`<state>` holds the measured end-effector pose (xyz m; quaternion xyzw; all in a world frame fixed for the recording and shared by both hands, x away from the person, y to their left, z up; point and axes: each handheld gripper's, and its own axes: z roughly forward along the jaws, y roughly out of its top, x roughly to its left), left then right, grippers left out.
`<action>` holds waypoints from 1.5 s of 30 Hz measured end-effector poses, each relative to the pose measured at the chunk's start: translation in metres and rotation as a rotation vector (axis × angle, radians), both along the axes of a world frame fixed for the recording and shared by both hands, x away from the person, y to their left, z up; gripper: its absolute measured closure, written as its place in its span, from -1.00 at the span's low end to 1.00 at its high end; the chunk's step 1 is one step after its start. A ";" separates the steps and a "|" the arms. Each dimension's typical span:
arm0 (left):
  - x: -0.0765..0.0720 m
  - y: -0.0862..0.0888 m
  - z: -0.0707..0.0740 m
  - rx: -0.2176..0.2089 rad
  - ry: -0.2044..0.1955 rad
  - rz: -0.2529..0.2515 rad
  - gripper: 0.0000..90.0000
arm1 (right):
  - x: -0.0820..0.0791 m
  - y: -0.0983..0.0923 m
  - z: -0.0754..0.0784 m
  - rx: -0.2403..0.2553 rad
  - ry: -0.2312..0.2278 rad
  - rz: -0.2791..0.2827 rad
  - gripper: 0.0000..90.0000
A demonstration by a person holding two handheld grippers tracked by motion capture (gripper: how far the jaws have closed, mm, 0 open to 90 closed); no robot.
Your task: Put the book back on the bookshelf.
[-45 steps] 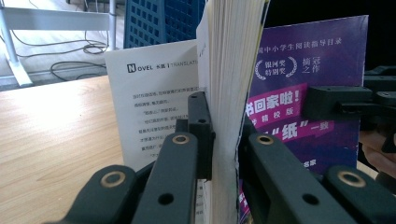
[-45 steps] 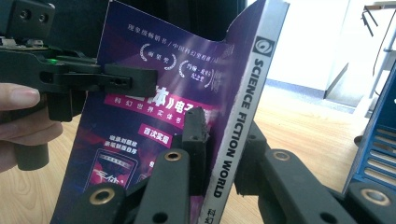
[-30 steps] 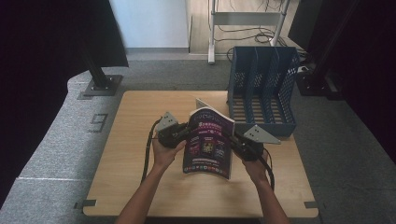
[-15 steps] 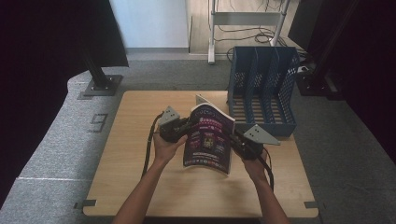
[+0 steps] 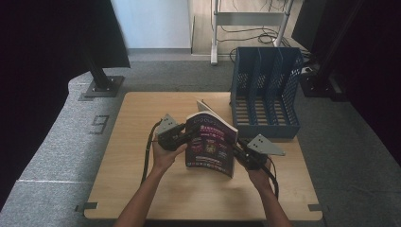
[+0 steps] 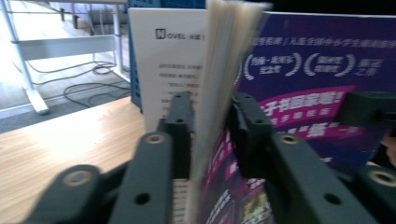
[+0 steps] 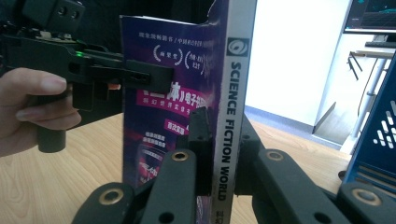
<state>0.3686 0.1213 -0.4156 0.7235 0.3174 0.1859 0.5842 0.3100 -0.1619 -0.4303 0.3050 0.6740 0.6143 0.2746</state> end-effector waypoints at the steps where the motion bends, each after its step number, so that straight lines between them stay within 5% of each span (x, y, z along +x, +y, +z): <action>1: 0.000 0.000 0.000 0.001 0.001 0.004 0.40 | -0.001 0.000 0.000 -0.001 -0.002 0.002 0.81; 15: 0.018 -0.005 -0.007 0.027 0.068 0.001 -0.35 | -0.012 0.002 -0.003 -0.016 -0.026 0.047 0.81; 28: 0.024 -0.012 0.000 0.052 0.086 -0.049 -0.57 | -0.012 0.002 -0.002 -0.021 -0.020 0.052 0.80; 35: 0.025 -0.013 0.000 0.032 0.093 -0.070 -0.61 | -0.012 0.000 -0.003 -0.014 -0.027 0.064 0.80; 39: 0.025 -0.012 -0.001 0.027 0.096 -0.074 -0.60 | -0.011 0.001 -0.003 0.009 -0.016 0.119 0.61; 45: 0.026 -0.010 -0.001 0.021 0.110 -0.074 -0.59 | -0.005 0.009 0.000 -0.040 -0.011 0.110 0.57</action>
